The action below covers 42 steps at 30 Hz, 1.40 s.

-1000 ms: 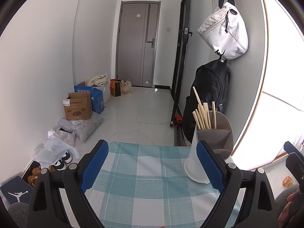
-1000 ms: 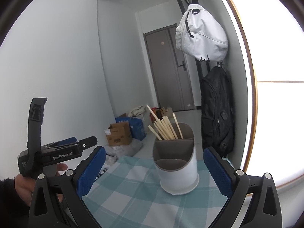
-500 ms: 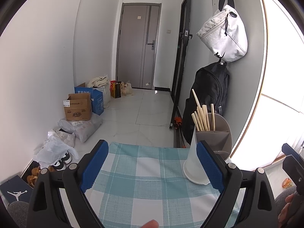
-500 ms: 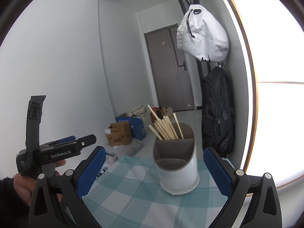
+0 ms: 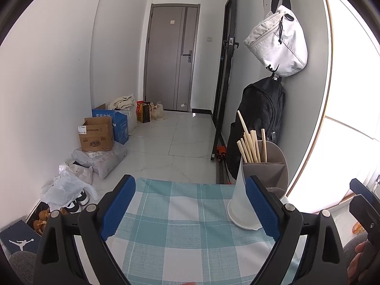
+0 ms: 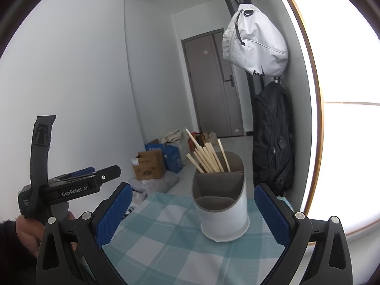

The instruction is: Organize utensils

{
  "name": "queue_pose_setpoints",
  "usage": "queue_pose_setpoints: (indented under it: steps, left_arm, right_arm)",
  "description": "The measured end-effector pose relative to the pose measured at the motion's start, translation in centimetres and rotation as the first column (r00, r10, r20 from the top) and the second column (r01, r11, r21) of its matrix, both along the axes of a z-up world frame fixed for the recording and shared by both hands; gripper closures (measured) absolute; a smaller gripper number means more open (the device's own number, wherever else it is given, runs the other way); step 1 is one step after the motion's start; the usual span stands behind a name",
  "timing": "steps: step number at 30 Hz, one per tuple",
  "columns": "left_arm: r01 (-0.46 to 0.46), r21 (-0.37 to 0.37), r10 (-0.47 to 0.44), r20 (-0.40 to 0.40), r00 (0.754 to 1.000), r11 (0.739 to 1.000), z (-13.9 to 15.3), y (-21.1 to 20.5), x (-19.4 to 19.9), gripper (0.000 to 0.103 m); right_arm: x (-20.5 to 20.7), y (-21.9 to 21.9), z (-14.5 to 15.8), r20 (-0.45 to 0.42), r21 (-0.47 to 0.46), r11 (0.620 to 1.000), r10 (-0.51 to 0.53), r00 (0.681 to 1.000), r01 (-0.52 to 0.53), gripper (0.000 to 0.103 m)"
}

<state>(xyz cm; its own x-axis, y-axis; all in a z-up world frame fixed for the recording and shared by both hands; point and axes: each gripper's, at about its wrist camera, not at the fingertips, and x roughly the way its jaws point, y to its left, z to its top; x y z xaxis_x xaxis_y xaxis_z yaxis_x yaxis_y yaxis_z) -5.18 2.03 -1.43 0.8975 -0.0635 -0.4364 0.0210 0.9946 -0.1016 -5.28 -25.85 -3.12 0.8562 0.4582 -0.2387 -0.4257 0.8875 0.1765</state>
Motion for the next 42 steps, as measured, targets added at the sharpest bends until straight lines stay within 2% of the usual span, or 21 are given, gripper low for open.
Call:
queue_pose_setpoints:
  steps: [42]
  left_arm:
    - [0.009, 0.009, -0.009, -0.006, 1.000, 1.000, -0.19, -0.80, 0.02, 0.012]
  right_arm:
    - [-0.15, 0.42, -0.13, -0.004, -0.013, 1.000, 0.012, 1.000, -0.012, 0.000]
